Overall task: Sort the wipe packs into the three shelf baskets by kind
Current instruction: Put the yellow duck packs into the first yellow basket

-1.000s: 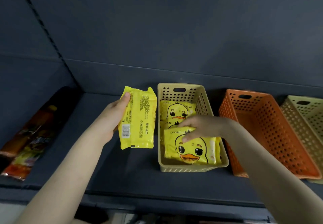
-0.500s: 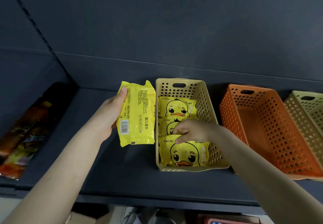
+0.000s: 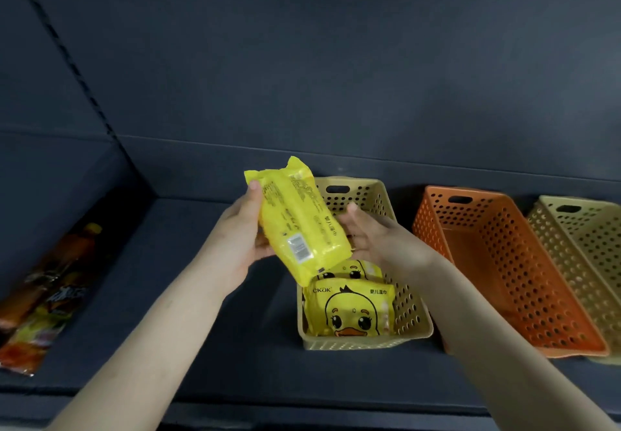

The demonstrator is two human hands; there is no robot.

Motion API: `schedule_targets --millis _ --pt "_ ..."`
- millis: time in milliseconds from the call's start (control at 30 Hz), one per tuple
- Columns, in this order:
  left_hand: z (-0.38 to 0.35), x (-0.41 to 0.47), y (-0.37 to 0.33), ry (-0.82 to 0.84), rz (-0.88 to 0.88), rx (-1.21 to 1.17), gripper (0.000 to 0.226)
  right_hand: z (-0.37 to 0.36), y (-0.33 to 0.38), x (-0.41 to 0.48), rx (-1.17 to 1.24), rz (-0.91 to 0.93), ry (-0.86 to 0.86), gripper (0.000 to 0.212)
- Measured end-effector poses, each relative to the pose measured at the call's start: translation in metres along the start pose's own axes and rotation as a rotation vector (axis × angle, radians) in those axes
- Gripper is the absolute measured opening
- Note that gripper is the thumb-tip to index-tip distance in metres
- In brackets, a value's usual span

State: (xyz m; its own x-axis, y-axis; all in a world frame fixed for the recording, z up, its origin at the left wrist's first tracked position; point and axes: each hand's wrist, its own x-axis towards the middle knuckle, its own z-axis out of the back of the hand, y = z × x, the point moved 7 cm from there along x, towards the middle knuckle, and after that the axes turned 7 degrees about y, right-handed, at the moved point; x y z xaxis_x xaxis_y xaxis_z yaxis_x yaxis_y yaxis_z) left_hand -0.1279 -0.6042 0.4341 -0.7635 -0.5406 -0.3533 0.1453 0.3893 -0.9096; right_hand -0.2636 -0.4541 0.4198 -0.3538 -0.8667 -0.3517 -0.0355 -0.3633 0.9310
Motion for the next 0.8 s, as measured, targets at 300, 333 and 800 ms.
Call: schedule_targets --millis 300,333,800 --pt "-0.032 0.006 0.0 0.128 0.059 0.095 0.051 0.025 0.024 -0.022 -0.084 0.226 -0.231 0.029" --pt "-0.036 0.006 0.001 0.156 0.117 0.03 0.059 0.028 0.029 -0.026 -0.205 0.259 -0.271 0.029" --pt "-0.06 0.014 -0.008 0.395 -0.085 -0.218 0.029 0.024 -0.023 -0.017 0.383 -0.085 -0.133 0.062"
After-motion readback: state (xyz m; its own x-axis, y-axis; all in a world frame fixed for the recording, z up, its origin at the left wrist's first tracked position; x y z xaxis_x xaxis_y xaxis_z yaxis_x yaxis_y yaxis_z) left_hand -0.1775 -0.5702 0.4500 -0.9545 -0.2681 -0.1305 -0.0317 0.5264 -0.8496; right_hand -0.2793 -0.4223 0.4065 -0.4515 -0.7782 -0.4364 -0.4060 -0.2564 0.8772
